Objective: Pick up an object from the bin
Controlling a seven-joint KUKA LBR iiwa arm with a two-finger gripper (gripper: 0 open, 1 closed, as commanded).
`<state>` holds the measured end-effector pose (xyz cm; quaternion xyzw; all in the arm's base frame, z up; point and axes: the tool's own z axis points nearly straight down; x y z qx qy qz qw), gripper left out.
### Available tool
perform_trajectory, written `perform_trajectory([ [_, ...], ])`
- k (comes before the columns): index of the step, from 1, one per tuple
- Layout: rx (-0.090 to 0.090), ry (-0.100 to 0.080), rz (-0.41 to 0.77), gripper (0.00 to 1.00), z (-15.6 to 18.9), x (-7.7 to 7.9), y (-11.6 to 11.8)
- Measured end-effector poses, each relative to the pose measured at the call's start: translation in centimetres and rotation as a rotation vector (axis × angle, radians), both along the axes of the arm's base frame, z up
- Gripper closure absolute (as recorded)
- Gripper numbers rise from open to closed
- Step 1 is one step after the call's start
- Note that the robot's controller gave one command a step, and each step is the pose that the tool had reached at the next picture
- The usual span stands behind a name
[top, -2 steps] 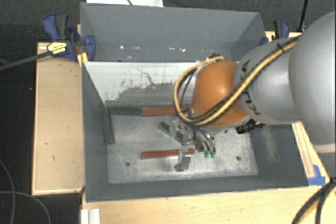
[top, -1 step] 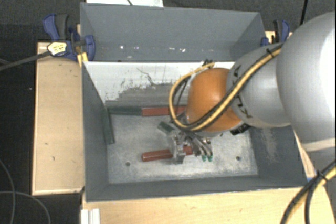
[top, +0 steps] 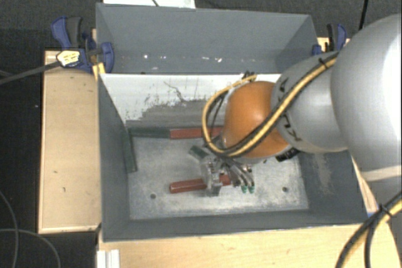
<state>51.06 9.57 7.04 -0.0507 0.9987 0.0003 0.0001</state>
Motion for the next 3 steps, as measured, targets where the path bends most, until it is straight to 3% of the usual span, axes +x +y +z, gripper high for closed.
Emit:
perform_trajectory([
  [1, 0.000, 0.003, 0.002, 1.00, 0.3, -0.1, -0.1],
  [2, 0.000, -0.001, -0.050, 1.00, 5.6, 1.2, -4.5],
  [3, 0.000, -0.004, 0.061, 1.00, 20.6, 3.3, 0.5],
])
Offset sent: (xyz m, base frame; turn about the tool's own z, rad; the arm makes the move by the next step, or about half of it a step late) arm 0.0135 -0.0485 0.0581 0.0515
